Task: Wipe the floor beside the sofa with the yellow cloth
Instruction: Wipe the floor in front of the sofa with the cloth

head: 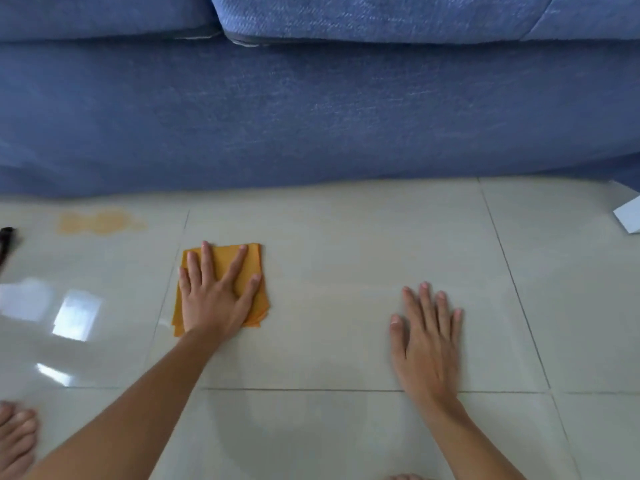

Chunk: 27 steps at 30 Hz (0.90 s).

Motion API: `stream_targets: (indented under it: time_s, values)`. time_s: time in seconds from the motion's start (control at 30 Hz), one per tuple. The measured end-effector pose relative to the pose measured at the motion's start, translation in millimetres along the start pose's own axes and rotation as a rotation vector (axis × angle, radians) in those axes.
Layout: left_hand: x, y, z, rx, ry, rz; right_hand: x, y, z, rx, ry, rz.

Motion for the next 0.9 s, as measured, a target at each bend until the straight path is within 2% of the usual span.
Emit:
stream_targets:
  time_s: [0.17, 0.3, 0.5, 0.6, 0.7, 0.8, 0.9]
  values:
    - [-54, 0, 27, 0.026, -0.038, -0.014, 1, 4, 0, -0.028, -0.019, 0.045]
    - [-63, -2, 98, 0.044, 0.113, -0.047, -1, 4, 3, -0.067, -0.037, 0.080]
    - [6, 7, 207, 0.157, 0.370, -0.039, -19, -18, 9, -0.396, -0.001, 0.085]
    - [47, 15, 238, 0.199, 0.462, -0.049, -36, -32, 16, -0.427, 0.024, 0.103]
    - [63, 10, 246, 0.226, 0.470, -0.057, -49, -35, 21, -0.370, 0.023, 0.076]
    - [54, -1, 237, 0.396, 0.434, -0.108, -57, -34, 22, -0.297, -0.035, 0.046]
    - [33, -11, 209, 0.339, 0.467, 0.059, -62, -31, 19, -0.284, -0.098, 0.014]
Point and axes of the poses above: each hand's wrist, its own x-axis away from the middle knuckle, its own y-axis out of the palm, z = x × y, the point moved 2 cm from there along -x, towards the middle knuckle, and after that the axes turned 15 degrees about y, right-handed, at the moved point
